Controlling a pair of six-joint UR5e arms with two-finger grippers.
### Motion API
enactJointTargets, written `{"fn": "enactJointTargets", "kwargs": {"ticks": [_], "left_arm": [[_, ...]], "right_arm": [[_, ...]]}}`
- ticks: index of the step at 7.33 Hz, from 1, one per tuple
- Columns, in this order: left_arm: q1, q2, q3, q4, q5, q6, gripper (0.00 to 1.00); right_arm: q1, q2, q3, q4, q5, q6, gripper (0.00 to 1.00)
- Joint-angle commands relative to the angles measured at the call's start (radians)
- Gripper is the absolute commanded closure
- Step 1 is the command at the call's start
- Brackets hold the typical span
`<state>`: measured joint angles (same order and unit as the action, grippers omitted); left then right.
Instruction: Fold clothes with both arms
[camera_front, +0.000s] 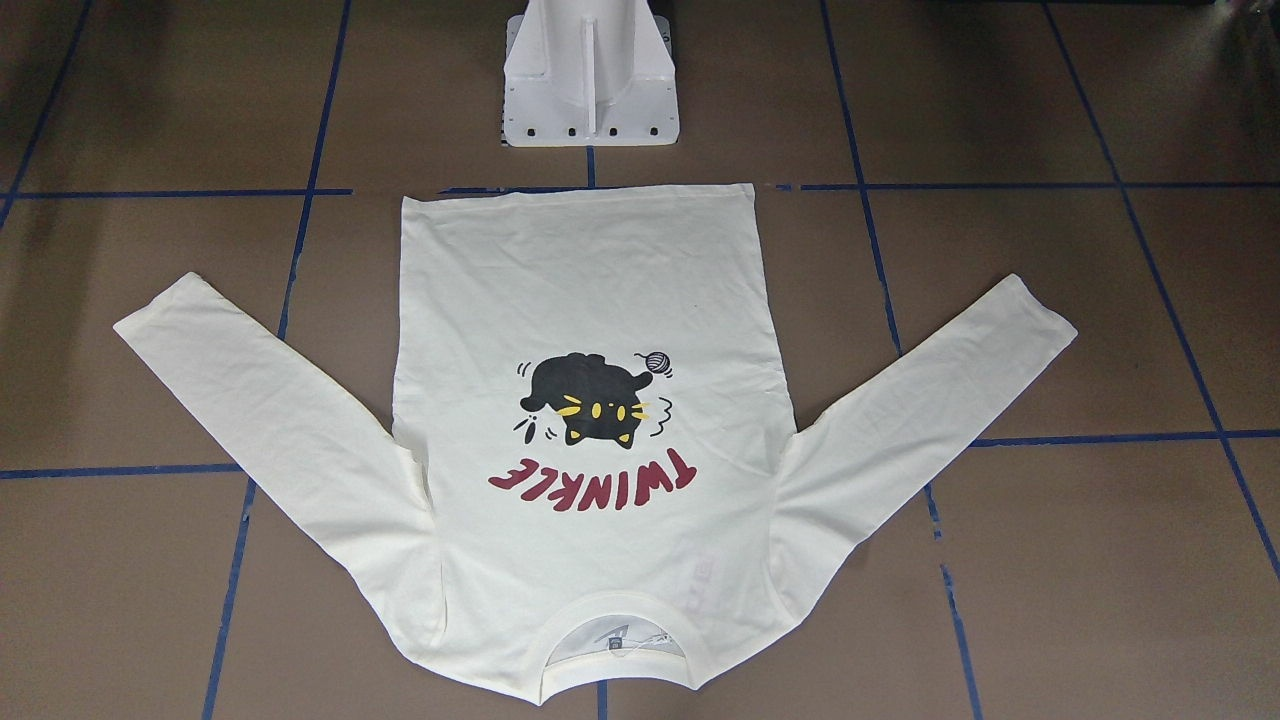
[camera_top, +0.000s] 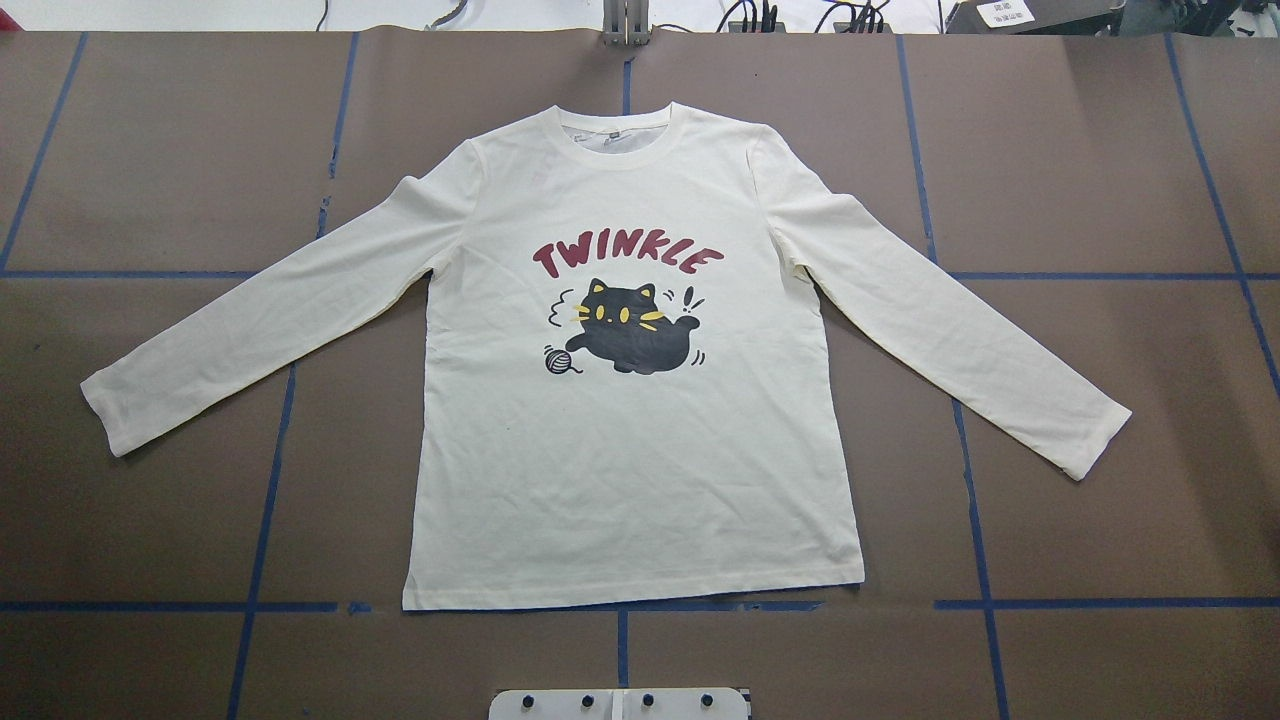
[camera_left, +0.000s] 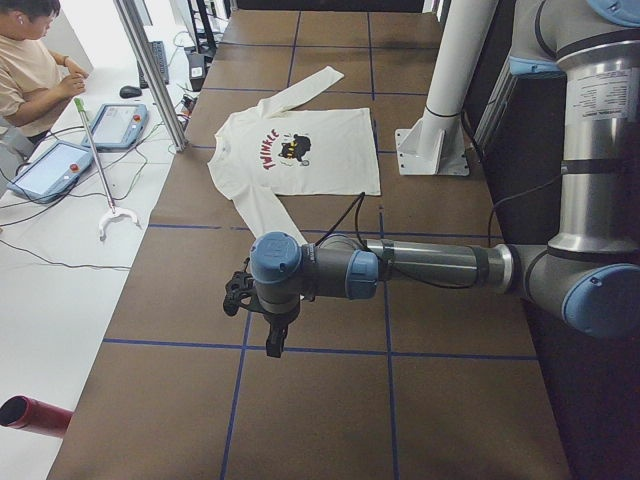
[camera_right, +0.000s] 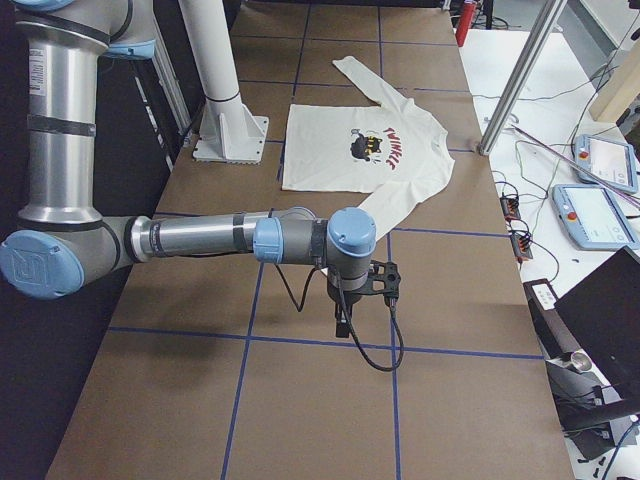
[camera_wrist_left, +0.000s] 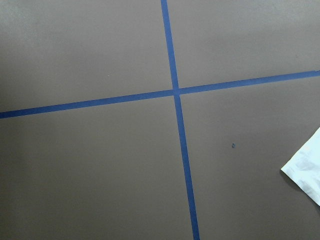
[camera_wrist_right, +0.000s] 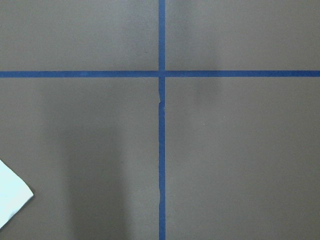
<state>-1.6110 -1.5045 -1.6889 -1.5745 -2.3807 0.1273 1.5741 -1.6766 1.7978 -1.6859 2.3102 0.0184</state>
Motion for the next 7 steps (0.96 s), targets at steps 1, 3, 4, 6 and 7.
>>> {"fn": "enactJointTargets", "kwargs": {"ticks": [1,3,4,6,7], "left_arm": [[0.003,0.001,-0.011,-0.045,0.002,0.002,0.00],[0.003,0.001,-0.017,-0.061,0.003,0.003,0.00],[0.012,0.000,-0.024,-0.094,0.012,0.000,0.00],[0.013,-0.003,-0.009,-0.308,0.079,-0.005,0.00],[0.013,-0.002,-0.009,-0.315,0.112,-0.005,0.00]], "right_arm": [[-0.032,0.002,0.009,0.002,0.000,0.002,0.00],[-0.084,0.035,0.054,0.000,0.000,0.005,0.00],[-0.098,0.082,0.058,0.005,-0.001,0.008,0.00],[-0.098,0.129,0.072,0.102,-0.014,0.009,0.00],[-0.098,0.127,0.049,0.129,-0.002,0.011,0.00]]}}
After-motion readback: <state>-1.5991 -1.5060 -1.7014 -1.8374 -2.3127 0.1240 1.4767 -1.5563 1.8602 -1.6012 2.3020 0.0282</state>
